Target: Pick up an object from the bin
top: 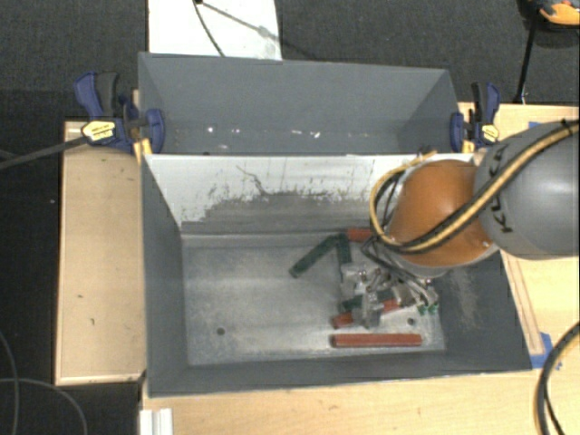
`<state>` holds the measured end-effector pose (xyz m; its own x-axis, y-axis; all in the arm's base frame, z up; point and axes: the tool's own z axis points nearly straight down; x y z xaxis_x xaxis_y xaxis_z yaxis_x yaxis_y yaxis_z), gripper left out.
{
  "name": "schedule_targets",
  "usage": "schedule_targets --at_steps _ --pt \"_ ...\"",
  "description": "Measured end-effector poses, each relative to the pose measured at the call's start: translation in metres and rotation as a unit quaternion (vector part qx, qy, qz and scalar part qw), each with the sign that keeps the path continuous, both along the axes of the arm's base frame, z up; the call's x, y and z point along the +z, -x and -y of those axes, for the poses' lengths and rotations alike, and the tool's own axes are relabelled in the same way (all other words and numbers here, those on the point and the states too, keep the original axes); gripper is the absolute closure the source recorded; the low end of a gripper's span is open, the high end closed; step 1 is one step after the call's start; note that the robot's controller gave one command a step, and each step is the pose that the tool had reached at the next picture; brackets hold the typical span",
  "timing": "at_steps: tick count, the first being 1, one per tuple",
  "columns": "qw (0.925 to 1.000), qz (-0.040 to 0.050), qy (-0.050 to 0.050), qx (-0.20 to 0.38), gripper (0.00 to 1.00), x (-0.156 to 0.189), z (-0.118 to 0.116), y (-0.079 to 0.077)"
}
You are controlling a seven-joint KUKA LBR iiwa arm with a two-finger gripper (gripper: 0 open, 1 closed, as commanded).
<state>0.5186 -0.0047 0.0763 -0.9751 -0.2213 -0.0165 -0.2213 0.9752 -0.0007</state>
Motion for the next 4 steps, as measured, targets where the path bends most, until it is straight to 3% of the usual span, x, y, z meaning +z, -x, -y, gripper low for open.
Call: schedule_targets --at_steps 2,4 --pt "1.0000 -0.0082 0.001 -0.001 1.00 0.022 0.000 0.004" --pt "1.0000 -0.0068 0.001 -0.002 1.00 0.058 0.001 0.003"
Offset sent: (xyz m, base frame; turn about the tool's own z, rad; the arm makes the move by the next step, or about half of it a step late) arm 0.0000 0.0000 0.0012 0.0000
